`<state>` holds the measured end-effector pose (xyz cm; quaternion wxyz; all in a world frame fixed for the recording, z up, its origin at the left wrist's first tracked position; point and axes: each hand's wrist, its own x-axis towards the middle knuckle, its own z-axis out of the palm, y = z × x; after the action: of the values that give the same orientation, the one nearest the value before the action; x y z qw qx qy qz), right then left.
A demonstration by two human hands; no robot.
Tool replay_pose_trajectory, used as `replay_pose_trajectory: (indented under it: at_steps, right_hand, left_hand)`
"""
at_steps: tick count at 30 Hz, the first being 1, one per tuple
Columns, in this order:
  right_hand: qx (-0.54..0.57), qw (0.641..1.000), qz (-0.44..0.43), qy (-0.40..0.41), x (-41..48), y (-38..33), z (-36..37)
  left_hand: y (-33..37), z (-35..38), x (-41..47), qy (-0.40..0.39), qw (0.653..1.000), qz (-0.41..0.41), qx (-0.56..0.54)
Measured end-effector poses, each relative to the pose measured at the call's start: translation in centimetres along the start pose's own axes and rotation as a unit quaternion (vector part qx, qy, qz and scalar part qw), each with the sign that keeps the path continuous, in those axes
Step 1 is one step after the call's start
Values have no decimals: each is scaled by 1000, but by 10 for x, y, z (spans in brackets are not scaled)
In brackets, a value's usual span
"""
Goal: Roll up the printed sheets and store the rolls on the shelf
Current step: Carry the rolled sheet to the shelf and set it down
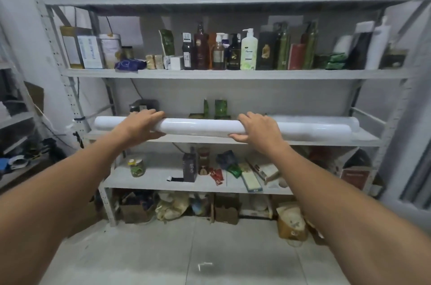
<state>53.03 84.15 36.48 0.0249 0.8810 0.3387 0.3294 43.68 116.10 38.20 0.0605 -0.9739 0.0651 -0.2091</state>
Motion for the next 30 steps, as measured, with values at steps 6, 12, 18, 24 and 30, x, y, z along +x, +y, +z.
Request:
replay_pose_trajectory:
  at_steps: [6,12,18,24,30]
  right_hand:
    - [-17,998,50,-31,29,51,71]
    - [-52,993,79,-71,78,98,149]
    - [-50,988,127,-71,131,151,202]
    - [-41,981,169,-83,146,203,237]
    - [-61,976,180,-105,141,252,262]
  left_hand:
    - [-5,66,94,5,999,29,-15]
    - [-24,131,188,4,997,68,-26]
    - [-36,163,298,-2,995,95,-16]
    - [-15,196,371,8,992,121,-21]
    - [19,237,415,-2,991,133,-26]
